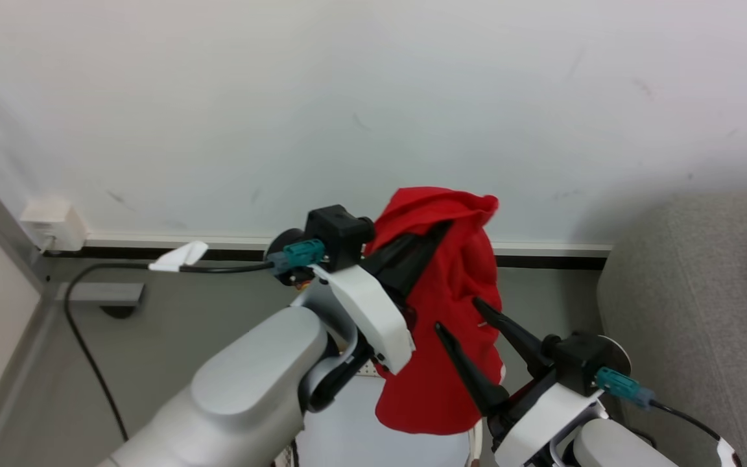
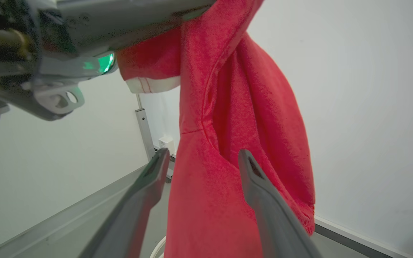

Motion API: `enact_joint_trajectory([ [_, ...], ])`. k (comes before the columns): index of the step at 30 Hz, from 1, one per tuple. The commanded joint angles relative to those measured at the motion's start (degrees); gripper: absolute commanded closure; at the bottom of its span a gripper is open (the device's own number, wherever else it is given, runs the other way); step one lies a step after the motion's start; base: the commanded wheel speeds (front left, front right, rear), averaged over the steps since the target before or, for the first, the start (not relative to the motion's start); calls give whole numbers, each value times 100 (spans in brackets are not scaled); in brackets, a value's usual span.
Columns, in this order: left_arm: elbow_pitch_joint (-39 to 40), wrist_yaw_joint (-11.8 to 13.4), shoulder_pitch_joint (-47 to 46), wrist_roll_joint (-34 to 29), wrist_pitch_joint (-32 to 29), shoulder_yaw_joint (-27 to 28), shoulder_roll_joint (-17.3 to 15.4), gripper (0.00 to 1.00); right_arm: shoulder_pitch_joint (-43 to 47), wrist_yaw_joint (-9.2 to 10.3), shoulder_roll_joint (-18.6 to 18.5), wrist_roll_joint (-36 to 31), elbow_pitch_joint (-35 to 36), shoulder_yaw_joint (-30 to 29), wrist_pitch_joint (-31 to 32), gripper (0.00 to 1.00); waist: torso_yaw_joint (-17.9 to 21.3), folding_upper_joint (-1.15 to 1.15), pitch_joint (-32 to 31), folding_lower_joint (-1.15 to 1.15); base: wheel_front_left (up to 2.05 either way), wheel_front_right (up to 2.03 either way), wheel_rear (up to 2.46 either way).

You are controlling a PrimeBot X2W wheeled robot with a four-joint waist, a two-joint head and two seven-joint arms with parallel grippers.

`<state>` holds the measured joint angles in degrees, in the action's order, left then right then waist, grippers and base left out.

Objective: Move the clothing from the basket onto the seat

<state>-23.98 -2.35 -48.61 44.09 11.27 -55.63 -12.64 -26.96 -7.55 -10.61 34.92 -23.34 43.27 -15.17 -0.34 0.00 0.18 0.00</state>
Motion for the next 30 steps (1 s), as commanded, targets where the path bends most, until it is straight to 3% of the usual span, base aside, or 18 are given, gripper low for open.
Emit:
enact_joint_trajectory([
  [1,-33,-31,12,-23,41,-37,69,100,-144,13,26,142,-194,145,4,0,-113,0,-18,0,0,0,0],
  [10,-55,-176,58,-49,-3,-346,453,100,-586,13,103,635,-1157,668,4,0,-551,0,-73,0,0,0,0],
  [20,85,-232,144,-10,-77,-600,619,100,-717,13,238,1159,-1838,706,4,0,-992,0,-75,0,0,0,0],
  [21,90,-221,143,-8,-77,-598,608,100,-713,13,240,1172,-1862,725,4,16,-1006,0,-74,0,0,0,0],
  [23,87,-208,144,13,-67,-575,578,100,-737,13,226,1182,-1855,720,4,100,-1019,0,-71,0,0,0,0],
  [30,-82,-134,171,98,-2,-455,458,100,-627,13,134,1124,-1619,540,5,100,-899,0,-64,0,0,0,0],
])
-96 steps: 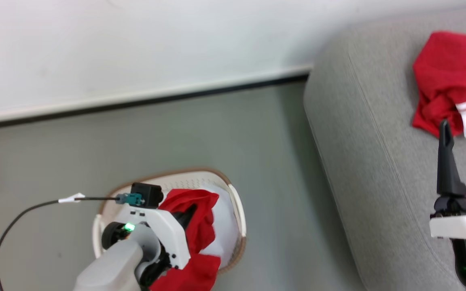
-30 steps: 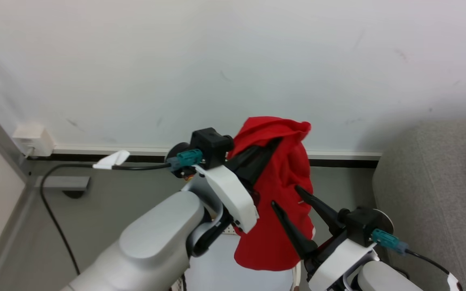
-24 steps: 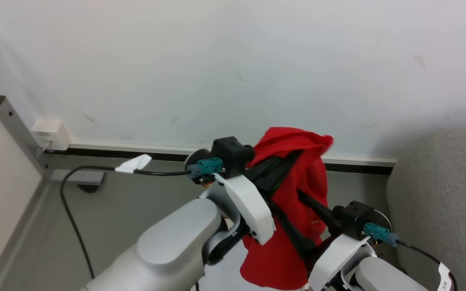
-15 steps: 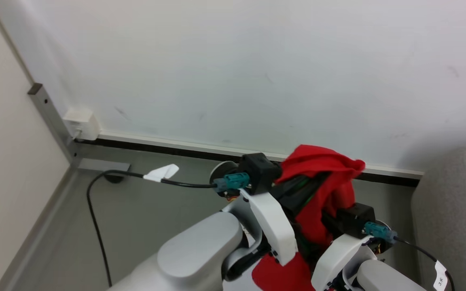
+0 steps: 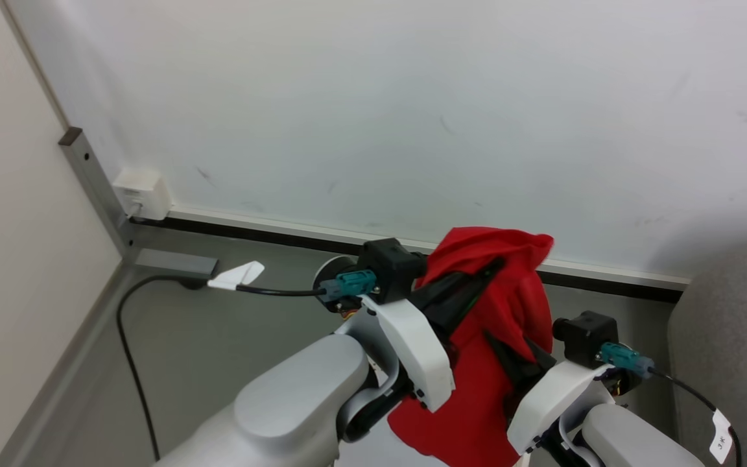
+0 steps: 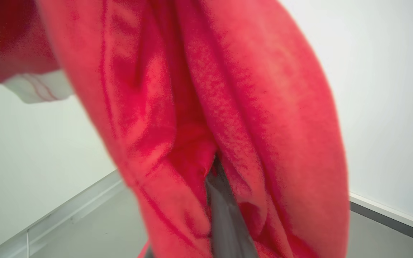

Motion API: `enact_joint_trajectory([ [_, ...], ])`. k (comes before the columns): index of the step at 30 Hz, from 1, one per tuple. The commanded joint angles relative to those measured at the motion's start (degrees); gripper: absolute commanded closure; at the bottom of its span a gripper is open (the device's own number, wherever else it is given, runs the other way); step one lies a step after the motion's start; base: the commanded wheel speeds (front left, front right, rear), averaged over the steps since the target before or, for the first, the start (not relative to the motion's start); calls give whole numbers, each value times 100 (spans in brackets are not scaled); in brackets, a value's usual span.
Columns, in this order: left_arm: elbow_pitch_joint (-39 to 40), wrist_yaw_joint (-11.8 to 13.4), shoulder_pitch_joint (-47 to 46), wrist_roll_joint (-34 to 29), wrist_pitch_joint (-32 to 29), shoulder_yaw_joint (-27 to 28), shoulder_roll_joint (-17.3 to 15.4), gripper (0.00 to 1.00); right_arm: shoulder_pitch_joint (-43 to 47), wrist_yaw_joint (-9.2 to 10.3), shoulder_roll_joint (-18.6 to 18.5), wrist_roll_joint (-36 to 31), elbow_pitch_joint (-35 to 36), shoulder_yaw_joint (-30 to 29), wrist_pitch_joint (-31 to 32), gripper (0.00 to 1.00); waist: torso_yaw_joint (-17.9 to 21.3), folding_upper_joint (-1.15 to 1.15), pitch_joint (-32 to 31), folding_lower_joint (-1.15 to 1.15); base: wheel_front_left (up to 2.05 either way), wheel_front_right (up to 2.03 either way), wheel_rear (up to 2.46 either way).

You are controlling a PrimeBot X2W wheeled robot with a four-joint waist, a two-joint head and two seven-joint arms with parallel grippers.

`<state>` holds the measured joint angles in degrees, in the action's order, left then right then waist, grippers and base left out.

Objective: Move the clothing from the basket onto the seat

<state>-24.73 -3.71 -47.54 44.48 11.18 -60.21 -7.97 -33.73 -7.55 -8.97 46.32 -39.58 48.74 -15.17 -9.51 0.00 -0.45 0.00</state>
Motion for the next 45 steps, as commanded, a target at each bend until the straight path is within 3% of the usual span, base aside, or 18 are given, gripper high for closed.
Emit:
enact_joint_trajectory([
  [1,-29,15,64,65,31,17,-35,100,95,13,-50,-47,45,-61,5,100,54,0,0,0,0,0,0],
  [13,-50,104,292,145,176,116,-266,97,595,13,-370,-682,741,-1284,4,100,574,0,29,0,0,0,0],
  [14,-36,104,318,156,181,113,-277,68,617,13,-377,-725,786,-1378,4,100,629,0,30,0,0,0,0],
  [15,-17,101,339,167,189,110,-284,16,630,13,-396,-788,835,-1493,4,100,689,0,32,0,0,0,0],
  [16,3,83,358,184,176,95,-292,0,645,13,-426,-854,885,-1597,4,100,751,0,39,0,0,0,0],
  [30,308,234,421,48,164,51,-517,0,790,13,-787,-1447,1544,-2726,4,100,1805,0,304,0,0,0,0],
  [45,475,258,556,-359,361,124,-883,0,1153,13,-1039,-1807,2410,-3534,4,100,3362,0,583,0,0,0,0],
])
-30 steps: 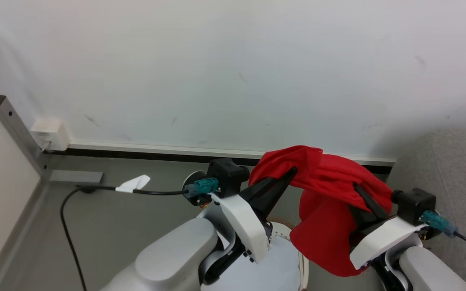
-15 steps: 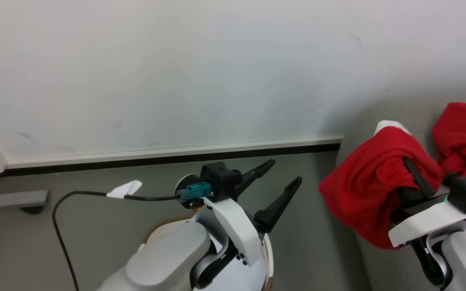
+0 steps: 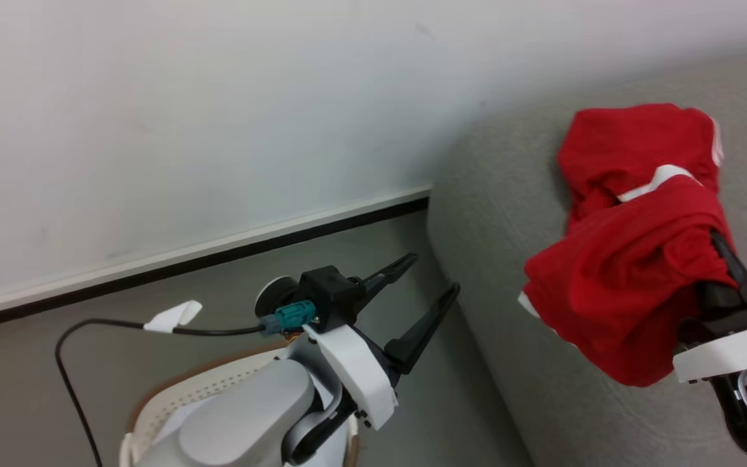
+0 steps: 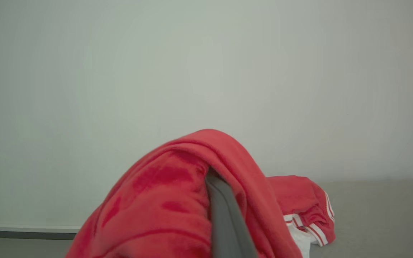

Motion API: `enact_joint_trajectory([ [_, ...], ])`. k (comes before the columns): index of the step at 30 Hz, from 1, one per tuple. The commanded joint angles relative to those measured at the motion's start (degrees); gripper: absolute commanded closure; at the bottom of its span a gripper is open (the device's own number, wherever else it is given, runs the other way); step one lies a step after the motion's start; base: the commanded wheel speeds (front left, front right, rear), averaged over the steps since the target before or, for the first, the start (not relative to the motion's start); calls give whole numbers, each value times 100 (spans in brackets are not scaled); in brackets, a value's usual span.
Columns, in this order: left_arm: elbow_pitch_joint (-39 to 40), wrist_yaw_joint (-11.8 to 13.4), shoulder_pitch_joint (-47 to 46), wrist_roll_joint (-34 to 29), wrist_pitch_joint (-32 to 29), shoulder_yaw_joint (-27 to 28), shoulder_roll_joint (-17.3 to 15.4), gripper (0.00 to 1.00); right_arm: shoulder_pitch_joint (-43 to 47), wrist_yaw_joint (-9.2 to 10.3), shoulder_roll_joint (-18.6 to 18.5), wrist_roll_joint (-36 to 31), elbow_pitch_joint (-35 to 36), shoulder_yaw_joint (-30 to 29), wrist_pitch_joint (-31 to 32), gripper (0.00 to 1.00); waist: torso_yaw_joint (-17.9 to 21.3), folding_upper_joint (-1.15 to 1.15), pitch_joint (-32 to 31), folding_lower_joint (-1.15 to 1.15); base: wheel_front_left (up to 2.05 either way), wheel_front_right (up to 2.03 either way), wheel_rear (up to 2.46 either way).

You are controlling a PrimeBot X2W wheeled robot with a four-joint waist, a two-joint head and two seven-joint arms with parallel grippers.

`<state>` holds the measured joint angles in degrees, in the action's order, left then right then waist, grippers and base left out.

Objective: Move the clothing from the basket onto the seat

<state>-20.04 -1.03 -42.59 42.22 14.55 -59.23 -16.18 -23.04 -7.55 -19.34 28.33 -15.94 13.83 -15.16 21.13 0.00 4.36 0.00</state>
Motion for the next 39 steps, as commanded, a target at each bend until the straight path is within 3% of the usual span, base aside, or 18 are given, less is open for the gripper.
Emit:
enact_joint_trajectory([
  [1,21,-22,68,-139,28,35,-74,0,134,13,-6,-24,99,-112,3,100,388,0,122,0,0,0,0],
  [10,57,-82,121,-370,55,67,-160,0,511,13,89,-108,483,-601,3,100,893,0,266,0,0,0,0],
  [18,39,-128,76,-493,58,69,-168,0,617,13,227,-133,650,-772,3,100,989,0,414,0,0,0,0],
  [29,250,-129,-378,-819,-30,43,-291,0,-116,13,126,225,691,-1203,4,100,566,0,1325,0,0,0,0],
  [34,483,-139,-692,-948,-165,44,-465,0,-712,13,-176,412,489,-1613,5,100,249,0,2061,0,0,0,0],
  [39,796,-109,-1001,-1067,-363,96,-654,0,-1302,13,-715,512,7,-1987,3,100,-92,0,2782,0,0,0,0],
])
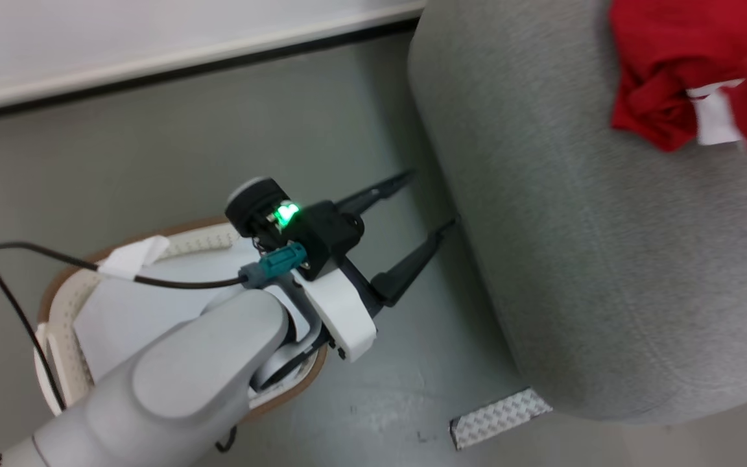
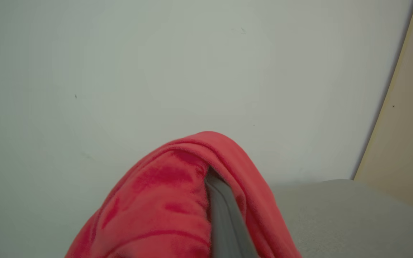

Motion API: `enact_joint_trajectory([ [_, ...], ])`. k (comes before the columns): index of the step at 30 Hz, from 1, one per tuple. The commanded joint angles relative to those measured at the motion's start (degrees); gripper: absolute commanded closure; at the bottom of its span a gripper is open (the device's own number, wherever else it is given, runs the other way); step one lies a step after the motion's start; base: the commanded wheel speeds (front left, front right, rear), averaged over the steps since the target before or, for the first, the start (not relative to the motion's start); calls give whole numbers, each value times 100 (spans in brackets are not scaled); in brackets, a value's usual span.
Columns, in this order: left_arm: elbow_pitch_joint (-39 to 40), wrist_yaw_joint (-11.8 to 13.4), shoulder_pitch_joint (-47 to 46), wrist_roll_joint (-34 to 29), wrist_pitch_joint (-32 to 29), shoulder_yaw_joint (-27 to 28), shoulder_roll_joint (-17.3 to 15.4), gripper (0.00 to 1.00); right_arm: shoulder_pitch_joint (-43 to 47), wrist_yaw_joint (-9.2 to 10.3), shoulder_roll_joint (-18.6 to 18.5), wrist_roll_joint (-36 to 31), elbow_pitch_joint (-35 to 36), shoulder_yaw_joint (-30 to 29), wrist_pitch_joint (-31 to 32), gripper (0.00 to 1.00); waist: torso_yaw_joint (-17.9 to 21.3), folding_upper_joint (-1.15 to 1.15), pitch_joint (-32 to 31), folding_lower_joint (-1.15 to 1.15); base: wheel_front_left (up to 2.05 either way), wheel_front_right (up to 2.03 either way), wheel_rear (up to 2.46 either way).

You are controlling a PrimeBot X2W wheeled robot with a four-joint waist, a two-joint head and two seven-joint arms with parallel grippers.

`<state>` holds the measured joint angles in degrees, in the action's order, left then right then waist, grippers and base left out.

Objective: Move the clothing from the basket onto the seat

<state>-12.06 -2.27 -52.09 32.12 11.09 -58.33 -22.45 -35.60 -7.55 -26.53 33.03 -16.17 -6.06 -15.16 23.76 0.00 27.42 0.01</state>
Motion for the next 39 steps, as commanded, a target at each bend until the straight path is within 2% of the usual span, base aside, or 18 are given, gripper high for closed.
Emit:
enact_joint_trajectory([
  [1,58,27,-93,-73,-38,25,-67,0,-147,14,-102,65,-111,-87,3,100,-416,0,586,-1,0,0,0],
  [4,185,68,-184,-106,-72,75,-149,0,-355,13,-555,-193,-663,-279,4,100,-612,0,859,-1,0,0,0],
  [6,269,91,-221,-126,-80,101,-190,0,-524,13,-729,-213,-1043,-313,5,100,-736,0,1000,-1,0,0,0],
  [10,342,139,-249,-154,-77,140,-316,0,-764,13,-1050,-253,-1923,-83,326,100,-919,0,1171,-1,0,0,0],
  [16,373,185,-221,-100,-18,171,-334,0,-1081,13,-1260,207,-2908,630,1599,100,-1117,0,1208,-1,0,0,0],
  [19,348,206,-207,-63,7,180,-311,0,-1201,13,-1334,492,-3170,982,2390,100,-1176,0,1185,-1,0,0,0],
  [21,325,210,-193,-39,39,180,-291,0,-1299,13,-1423,606,-3239,1141,2692,100,-1198,0,1153,-1,0,0,0],
  [22,309,212,-179,-30,56,179,-282,0,-1341,13,-1456,653,-3259,1190,2760,85,-1206,0,1128,-1,0,0,0],
  [23,287,214,-160,-15,64,177,-277,0,-1361,13,-1460,684,-3294,1243,2819,64,-1208,0,1094,-1,0,0,0],
  [24,266,216,-134,-2,76,175,-271,0,-1368,13,-1453,708,-3309,1290,2858,51,-1207,0,1053,-1,0,0,0],
  [25,239,215,-110,18,92,171,-262,0,-1389,13,-1454,721,-3308,1332,2868,32,-1204,0,1008,-1,0,0,0],
  [26,209,213,-86,32,111,173,-258,0,-1413,13,-1463,726,-3309,1374,2879,0,-1198,0,958,-1,0,0,0],
  [34,-128,186,270,294,288,220,-134,0,-1168,14,-1453,652,-3157,1827,3220,0,-1058,0,206,-1,0,0,0],
  [39,-340,191,611,430,364,343,-60,0,-925,13,-1638,714,-2816,2050,3692,0,-997,0,-413,-1,0,0,0],
])
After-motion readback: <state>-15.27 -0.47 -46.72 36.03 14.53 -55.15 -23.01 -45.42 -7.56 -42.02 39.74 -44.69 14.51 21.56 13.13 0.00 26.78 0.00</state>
